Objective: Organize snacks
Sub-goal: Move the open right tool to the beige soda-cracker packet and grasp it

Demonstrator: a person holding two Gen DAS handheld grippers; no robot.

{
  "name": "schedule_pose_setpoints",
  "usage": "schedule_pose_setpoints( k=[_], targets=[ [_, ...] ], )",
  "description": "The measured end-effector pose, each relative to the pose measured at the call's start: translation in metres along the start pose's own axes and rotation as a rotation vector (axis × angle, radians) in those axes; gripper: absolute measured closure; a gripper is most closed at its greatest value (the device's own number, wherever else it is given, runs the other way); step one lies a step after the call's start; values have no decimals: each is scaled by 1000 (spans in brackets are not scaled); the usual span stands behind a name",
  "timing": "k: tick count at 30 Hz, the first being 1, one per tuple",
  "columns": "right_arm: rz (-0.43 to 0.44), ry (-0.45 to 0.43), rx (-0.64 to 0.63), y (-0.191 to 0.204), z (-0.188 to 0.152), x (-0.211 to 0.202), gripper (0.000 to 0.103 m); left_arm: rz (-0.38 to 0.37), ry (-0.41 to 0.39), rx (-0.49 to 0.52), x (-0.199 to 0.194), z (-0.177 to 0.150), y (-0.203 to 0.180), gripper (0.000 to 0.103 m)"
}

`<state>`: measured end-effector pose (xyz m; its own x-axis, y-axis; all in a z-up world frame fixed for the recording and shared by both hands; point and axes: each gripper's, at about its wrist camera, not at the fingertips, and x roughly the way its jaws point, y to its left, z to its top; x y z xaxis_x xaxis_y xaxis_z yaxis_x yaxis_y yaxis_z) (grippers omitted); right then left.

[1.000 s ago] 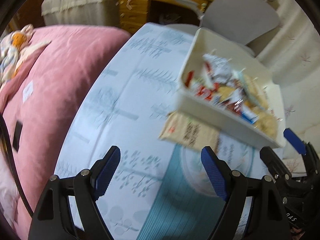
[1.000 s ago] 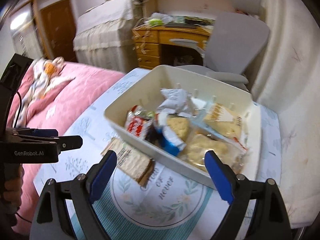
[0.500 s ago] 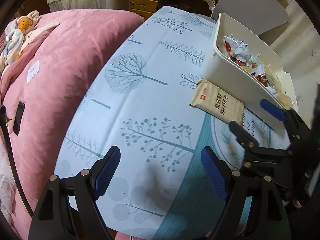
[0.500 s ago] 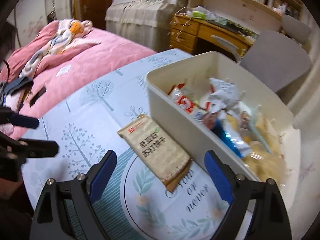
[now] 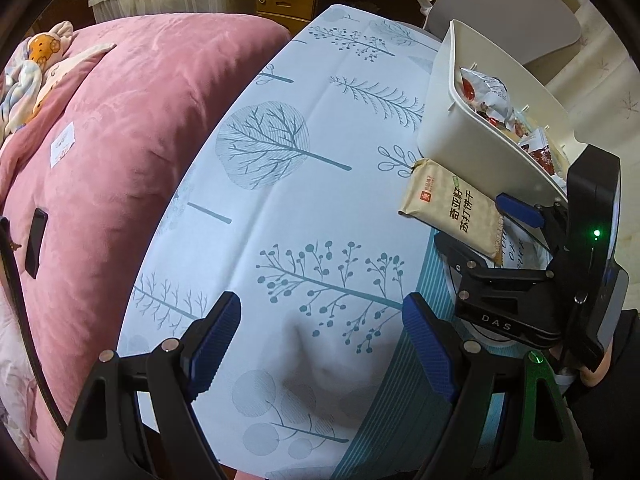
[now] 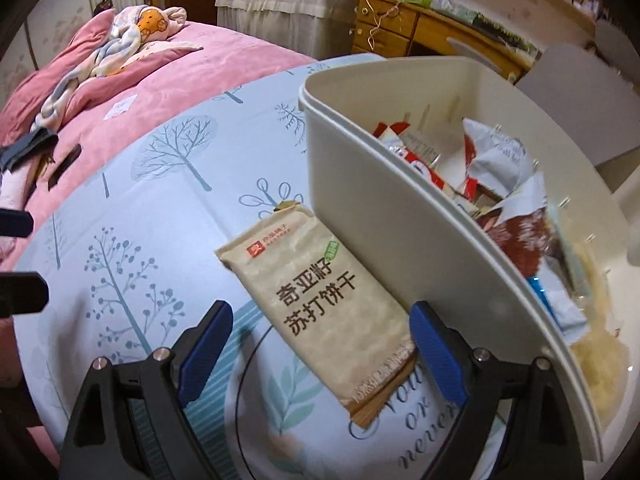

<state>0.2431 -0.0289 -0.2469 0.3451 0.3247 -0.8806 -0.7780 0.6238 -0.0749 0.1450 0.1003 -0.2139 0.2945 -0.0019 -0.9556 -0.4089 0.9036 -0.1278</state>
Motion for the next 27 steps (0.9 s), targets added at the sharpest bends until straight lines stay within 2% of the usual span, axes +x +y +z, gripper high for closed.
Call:
schedule_pose_setpoints(
  k=[8,11,15,17,20,22,24,27],
  targets=[
    [-32,2,-35,0,6,16,12,-8,6,24,5,5,-7,21],
    [-6,-1,-17,-3,11,22,12,-10,8,34,5,6,-11,21],
    [71,18,25,-10,13,27,13,3,5,46,2,7,-15,21],
    [70,14,26,-11,12,27,15,12,-2,47,-1,8,-16,21],
    [64,14,43,-12,11,24,23,26,-19,50,-6,9,-18,21],
    [56,16,63,-15,9,21,31,36,-34,63,-11,10,-23,21],
    [48,22,84,-19,9,18,45,47,-46,74,-15,11,-27,21],
    [66,32,106,-22,5,14,48,60,-65,102,-21,11,-36,21]
  ],
)
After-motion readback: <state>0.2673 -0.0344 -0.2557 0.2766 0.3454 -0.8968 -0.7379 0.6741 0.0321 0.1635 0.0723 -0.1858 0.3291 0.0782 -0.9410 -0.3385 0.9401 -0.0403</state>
